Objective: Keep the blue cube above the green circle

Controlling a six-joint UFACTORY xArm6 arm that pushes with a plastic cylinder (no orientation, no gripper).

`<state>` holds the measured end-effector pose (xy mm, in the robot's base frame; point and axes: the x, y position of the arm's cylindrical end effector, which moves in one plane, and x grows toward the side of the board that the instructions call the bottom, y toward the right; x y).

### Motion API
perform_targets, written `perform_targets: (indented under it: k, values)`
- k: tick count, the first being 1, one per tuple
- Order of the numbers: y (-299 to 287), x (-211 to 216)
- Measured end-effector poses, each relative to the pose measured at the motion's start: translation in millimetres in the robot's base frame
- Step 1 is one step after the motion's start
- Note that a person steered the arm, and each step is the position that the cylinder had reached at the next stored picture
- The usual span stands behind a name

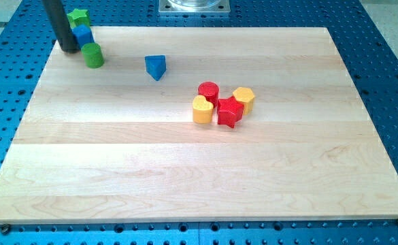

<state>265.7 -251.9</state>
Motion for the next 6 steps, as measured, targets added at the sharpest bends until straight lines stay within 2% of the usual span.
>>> perform_targets:
  k: [1,4,5,6]
  values:
    - [-16.0,-0.6]
    - [-13.8,10.7]
    - [-34.2,6.3]
    - [-41.2,-44.7]
